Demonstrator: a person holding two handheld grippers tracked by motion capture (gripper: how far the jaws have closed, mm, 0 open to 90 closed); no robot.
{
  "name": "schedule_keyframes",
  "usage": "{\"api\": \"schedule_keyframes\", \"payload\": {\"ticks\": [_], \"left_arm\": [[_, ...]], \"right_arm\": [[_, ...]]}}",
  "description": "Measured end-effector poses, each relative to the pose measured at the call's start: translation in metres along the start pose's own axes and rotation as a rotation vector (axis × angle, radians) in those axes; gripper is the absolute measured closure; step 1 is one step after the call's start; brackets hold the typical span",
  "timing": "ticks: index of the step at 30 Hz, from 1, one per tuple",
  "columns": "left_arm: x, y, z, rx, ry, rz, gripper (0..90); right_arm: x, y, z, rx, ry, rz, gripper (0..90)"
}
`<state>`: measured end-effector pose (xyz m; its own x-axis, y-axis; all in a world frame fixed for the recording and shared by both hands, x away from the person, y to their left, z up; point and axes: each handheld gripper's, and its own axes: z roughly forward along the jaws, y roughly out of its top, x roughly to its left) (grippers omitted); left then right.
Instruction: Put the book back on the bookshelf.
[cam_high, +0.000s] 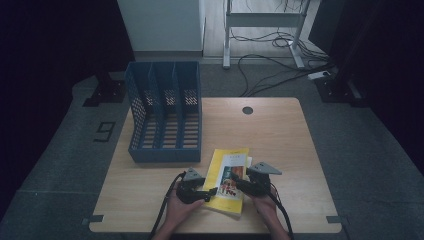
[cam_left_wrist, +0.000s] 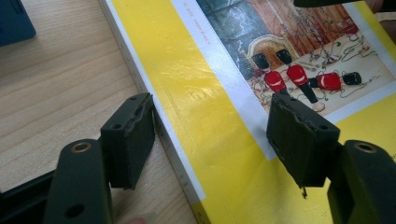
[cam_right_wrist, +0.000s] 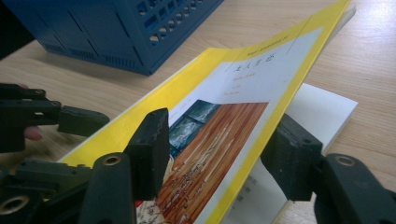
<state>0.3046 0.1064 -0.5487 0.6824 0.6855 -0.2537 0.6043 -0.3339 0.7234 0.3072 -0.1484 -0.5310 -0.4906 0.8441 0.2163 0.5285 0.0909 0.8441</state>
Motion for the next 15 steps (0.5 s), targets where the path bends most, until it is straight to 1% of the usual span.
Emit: {"api": "schedule_keyframes", "payload": {"ticks": [3,5,7,8,9,10,12,13,15], "left_arm": [[0.0,0.0,0.0,0.0,0.002,0.001,32.2],[0.0,0.0,0.0,0.0,0.002,0.001,32.2],[0.0,0.0,0.0,0.0,0.003,0.001,32.2],[0.0,0.0,0.0,0.0,0.002,0.001,32.2],[0.0,0.0,0.0,0.0,0.003,0.002,32.2],[0.0,0.0,0.0,0.0,0.003,0.001,32.2],[0.0,0.0,0.0,0.0,0.002,0.002,32.2],[0.0,0.0,0.0,0.0,0.003,0.001,32.2],[0.0,0.0,0.0,0.0,0.003,0.001,32.2]], "right_arm": [[-0.002,-0.001,0.003,0.039,-0.037,-0.012,39.0],[-0.004,-0.003,0.006,0.067,-0.075,-0.023,36.1],[-0.007,-0.006,0.009,0.089,-0.101,-0.011,33.8],[-0.008,-0.007,0.01,0.081,-0.106,-0.002,33.3],[-0.008,-0.007,0.01,0.081,-0.106,-0.002,33.3],[-0.008,-0.007,0.01,0.081,-0.11,-0.005,31.5],[-0.009,-0.008,0.012,0.095,-0.146,-0.01,25.7],[-0.01,-0.008,0.013,0.102,-0.149,-0.002,24.7],[-0.013,-0.01,0.015,0.104,-0.128,0.032,25.1]]}}
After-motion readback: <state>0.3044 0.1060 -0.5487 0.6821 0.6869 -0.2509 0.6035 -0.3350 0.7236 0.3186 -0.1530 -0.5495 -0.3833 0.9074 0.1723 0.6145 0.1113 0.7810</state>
